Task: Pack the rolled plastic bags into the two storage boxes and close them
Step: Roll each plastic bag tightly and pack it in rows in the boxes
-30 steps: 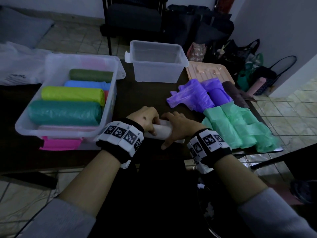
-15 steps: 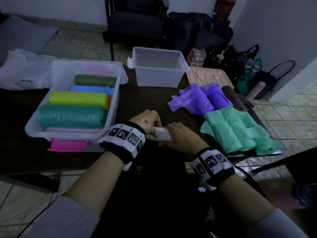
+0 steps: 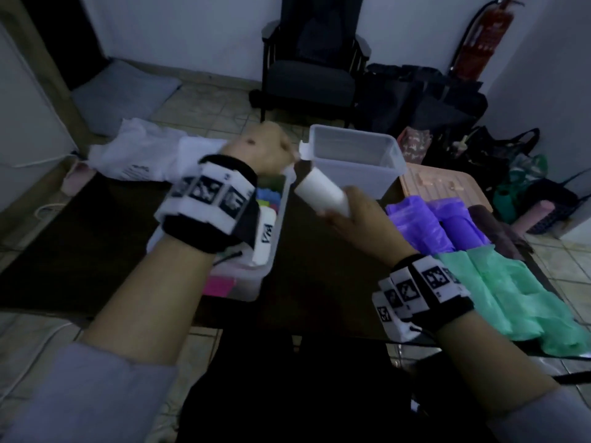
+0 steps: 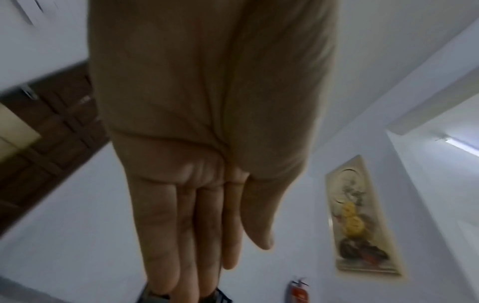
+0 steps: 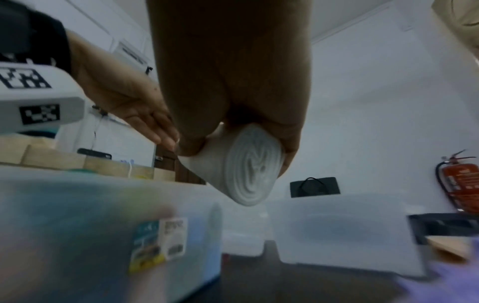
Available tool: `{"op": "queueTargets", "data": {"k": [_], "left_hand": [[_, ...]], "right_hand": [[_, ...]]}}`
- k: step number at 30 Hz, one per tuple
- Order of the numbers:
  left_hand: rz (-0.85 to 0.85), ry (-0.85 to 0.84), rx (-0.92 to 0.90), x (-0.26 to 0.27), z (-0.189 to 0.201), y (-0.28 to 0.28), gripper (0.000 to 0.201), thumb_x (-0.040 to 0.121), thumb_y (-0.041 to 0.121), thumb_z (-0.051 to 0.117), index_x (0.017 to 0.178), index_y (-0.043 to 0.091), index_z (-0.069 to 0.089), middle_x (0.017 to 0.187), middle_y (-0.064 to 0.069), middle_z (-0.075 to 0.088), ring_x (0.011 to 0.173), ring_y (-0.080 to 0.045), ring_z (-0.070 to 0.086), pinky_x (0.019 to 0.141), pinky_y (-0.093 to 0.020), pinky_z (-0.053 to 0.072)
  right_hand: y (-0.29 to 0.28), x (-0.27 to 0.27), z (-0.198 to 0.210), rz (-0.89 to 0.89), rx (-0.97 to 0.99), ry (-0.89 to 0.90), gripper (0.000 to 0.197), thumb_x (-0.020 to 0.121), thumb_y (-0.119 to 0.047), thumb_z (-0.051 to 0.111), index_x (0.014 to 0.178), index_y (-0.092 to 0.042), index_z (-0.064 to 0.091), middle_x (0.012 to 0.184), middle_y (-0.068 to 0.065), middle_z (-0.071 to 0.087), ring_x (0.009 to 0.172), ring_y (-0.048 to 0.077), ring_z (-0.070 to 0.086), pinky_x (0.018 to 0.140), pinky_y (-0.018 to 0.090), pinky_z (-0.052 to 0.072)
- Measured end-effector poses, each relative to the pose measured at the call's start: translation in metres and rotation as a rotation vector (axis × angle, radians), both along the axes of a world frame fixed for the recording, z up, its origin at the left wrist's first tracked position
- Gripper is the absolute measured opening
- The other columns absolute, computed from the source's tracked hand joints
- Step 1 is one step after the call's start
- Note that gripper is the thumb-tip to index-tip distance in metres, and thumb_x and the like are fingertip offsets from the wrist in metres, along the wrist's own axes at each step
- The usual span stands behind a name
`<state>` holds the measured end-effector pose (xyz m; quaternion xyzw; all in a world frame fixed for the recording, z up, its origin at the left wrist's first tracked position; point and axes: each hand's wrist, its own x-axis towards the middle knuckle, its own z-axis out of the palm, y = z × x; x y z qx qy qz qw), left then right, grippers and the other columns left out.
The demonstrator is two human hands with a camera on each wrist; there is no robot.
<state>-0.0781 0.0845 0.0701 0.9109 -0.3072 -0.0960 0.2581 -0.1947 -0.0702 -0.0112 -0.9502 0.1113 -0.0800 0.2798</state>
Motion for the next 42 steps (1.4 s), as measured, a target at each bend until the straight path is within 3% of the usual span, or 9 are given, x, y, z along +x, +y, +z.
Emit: {"op": "queueTargets", "data": {"k": [8,12,16,22,26,30,33,39,42], "left_hand": [[0.382,0.201,0.234,0.079,-0.024,0.093,0.033,0.092,0.018,0.055,0.115,-0.005,0.060,0.115,-0.022,0.064,0.105,-0.034,0.062,0.093,-0.043,0.050],[0.401,0.585,-0.002,0.083,-0.037,0.100,0.047,0.102,0.026,0.036,0.126,-0.013,0.047,0.125,-0.026,0.055,0.114,-0.040,0.054,0.101,-0.048,0.042],[0.409,0.677,-0.077,0.087,-0.041,0.100,0.065,0.100,0.043,0.030,0.129,-0.014,0.042,0.129,-0.028,0.051,0.117,-0.040,0.051,0.097,-0.044,0.043],[0.347,0.386,0.200,0.090,-0.051,0.092,0.059,0.092,0.052,0.046,0.115,-0.002,0.055,0.122,-0.022,0.057,0.113,-0.035,0.055,0.099,-0.040,0.044],[0.370,0.403,0.132,0.089,-0.056,0.087,0.059,0.095,0.046,0.044,0.123,-0.005,0.053,0.128,-0.023,0.055,0.118,-0.036,0.053,0.096,-0.039,0.043],[0.321,0.310,0.293,0.092,-0.052,0.088,0.057,0.093,0.047,0.049,0.118,-0.004,0.054,0.125,-0.022,0.055,0.107,-0.032,0.054,0.089,-0.035,0.042],[0.277,0.199,0.383,0.091,-0.052,0.084,0.047,0.094,0.042,0.050,0.095,-0.003,0.060,0.115,-0.021,0.060,0.088,-0.024,0.047,0.076,-0.028,0.033],[0.263,0.157,0.387,0.091,-0.057,0.087,0.054,0.092,0.047,0.050,0.105,-0.005,0.059,0.077,-0.012,0.054,0.083,-0.025,0.048,0.075,-0.029,0.034],[0.259,0.184,0.371,0.092,-0.058,0.086,0.055,0.090,0.049,0.053,0.106,-0.004,0.059,0.089,-0.015,0.055,0.084,-0.025,0.049,0.075,-0.029,0.037]], "right_hand": [[0.065,0.089,0.033,0.171,-0.021,-0.092,0.060,0.084,-0.042,0.065,0.129,-0.010,0.041,0.128,0.012,0.051,0.112,0.025,0.052,0.078,0.025,0.039],[0.082,0.118,0.030,0.263,-0.128,0.053,0.057,0.087,-0.044,0.060,0.130,-0.011,0.045,0.128,0.009,0.054,0.113,0.023,0.051,0.069,0.018,0.027],[0.084,0.133,0.024,0.342,-0.125,0.148,0.045,0.091,-0.042,0.056,0.124,-0.012,0.052,0.124,0.005,0.055,0.113,0.019,0.051,0.072,0.015,0.027],[0.080,0.139,0.024,0.331,-0.040,0.274,0.037,0.097,-0.039,0.044,0.123,-0.015,0.054,0.107,-0.004,0.049,0.099,0.008,0.045,0.081,0.017,0.032],[0.083,0.137,0.021,0.341,-0.003,0.308,0.036,0.101,-0.035,0.037,0.110,-0.008,0.058,0.103,0.001,0.051,0.096,0.015,0.046,0.077,0.019,0.031],[0.090,0.133,0.015,0.335,-0.142,0.362,0.044,0.102,-0.039,0.026,0.127,-0.013,0.051,0.127,0.013,0.052,0.117,0.028,0.045,0.096,0.031,0.036],[0.102,0.129,0.010,0.295,-0.387,0.325,0.050,0.101,-0.044,0.022,0.138,-0.016,0.041,0.139,0.013,0.042,0.127,0.031,0.035,0.104,0.045,0.028],[0.116,0.112,-0.001,0.283,-0.414,0.307,0.068,0.094,-0.060,0.024,0.150,-0.024,0.012,0.150,0.014,0.027,0.138,0.029,0.026,0.109,0.048,0.020],[0.116,0.112,-0.002,0.279,-0.396,0.318,0.069,0.094,-0.061,0.024,0.150,-0.024,0.010,0.150,0.014,0.027,0.137,0.029,0.026,0.110,0.047,0.020]]}}
